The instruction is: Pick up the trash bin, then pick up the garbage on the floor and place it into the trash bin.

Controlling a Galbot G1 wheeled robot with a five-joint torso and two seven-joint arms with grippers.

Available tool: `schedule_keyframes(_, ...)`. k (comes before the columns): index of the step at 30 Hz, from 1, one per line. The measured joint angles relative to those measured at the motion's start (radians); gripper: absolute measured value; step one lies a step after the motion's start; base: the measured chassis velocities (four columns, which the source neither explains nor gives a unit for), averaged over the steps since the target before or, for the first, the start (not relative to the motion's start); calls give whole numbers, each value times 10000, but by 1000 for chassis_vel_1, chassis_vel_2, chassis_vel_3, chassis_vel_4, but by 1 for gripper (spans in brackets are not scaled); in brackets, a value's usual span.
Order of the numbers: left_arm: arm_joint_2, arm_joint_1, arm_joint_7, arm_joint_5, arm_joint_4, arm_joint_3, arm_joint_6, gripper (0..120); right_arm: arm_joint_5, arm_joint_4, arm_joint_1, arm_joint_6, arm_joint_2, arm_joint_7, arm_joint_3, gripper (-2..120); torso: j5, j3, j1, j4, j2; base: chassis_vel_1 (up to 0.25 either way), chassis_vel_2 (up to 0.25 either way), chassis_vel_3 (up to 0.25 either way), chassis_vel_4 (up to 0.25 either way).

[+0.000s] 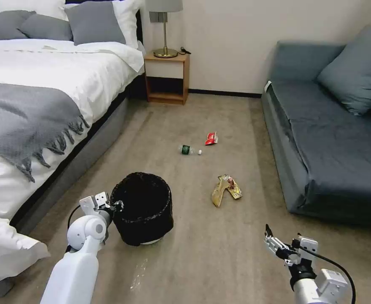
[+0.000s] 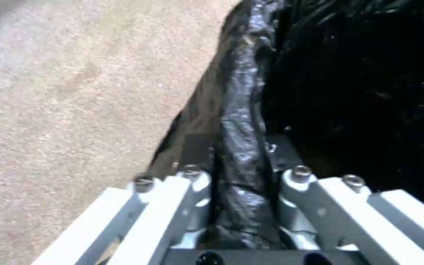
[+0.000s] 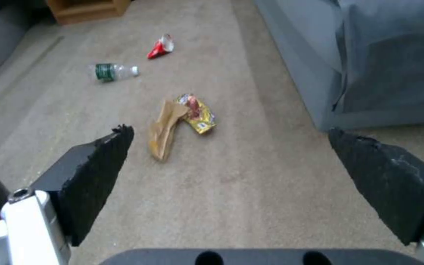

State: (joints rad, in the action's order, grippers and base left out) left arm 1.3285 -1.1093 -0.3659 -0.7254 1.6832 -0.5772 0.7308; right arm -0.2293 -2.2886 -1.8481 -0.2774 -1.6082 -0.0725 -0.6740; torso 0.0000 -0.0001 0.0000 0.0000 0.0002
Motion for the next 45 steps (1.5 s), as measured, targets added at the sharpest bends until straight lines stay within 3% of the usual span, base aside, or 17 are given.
schedule_keyframes(4,0,-57,30,101,14,-46,4,3,0,-3,-5,4,0,1,14,100,0,0,0,0,0,0,0,0,0)
schedule_keyframes(10,-37,-346,65,264,479,-181,105,3,0,-11,-22,11,0,1,61,100,-13,3,0,-2,-3,0,0,0,0)
schedule_keyframes(17,-257,-883,110,483,1581,-575,115,2,-48,-14,-25,27,0,1,158,100,-4,3,0,0,-4,0,0,0,0)
schedule_keyframes(31,-547,-2418,467,951,3610,-2025,72,2,-906,-10,26,180,1,-1,200,100,0,1,0,0,-3,0,0,0,0)
schedule_keyframes(35,-564,-2897,748,1512,4060,-2236,-5,2,-1155,24,53,209,79,-1,142,100,-1,1,0,0,-3,0,0,0,0)
schedule_keyframes(38,-465,-3379,1319,3261,4452,-2452,-437,2,-1444,46,115,215,259,8,80,100,0,1,0,0,-3,0,0,0,0)
schedule_keyframes(45,-240,-3854,1502,4261,4836,-2665,-666,2,-1555,112,174,364,454,68,39,100,1,1,0,-1,-2,0,0,0,0)
